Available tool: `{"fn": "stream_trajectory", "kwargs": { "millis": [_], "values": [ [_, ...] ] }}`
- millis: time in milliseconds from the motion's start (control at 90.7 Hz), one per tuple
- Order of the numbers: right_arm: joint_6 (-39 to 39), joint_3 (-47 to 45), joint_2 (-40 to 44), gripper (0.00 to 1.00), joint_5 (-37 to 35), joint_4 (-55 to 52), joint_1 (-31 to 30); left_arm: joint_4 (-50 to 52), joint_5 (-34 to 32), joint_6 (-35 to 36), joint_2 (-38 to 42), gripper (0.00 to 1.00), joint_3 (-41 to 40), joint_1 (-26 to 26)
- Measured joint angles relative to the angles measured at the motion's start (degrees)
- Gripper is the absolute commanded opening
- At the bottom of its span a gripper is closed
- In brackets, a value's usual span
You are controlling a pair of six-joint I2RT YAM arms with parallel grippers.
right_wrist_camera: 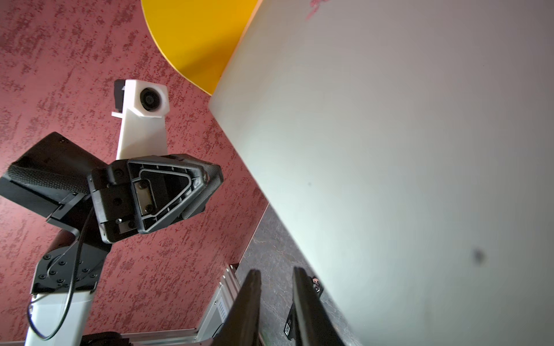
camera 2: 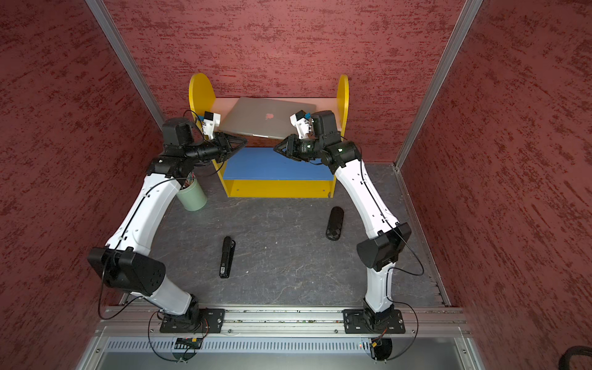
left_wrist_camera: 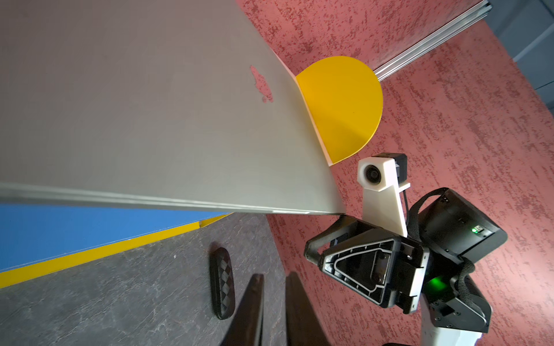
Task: Close the laptop lid and set it aside
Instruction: Place the laptop on the shelf.
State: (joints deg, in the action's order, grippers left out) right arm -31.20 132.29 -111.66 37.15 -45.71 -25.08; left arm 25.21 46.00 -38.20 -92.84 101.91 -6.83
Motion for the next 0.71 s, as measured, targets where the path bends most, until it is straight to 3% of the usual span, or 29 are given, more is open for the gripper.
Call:
{"fn": "stream_trajectory", "kwargs": {
  "millis": [705],
  "values": [
    [0.0, 11.9, -6.9, 0.22, -4.2, -5.1, 1.9, 7.8, -1.2, 3.2, -10.0, 0.12, 13.3, -0.2]
  ]
}}
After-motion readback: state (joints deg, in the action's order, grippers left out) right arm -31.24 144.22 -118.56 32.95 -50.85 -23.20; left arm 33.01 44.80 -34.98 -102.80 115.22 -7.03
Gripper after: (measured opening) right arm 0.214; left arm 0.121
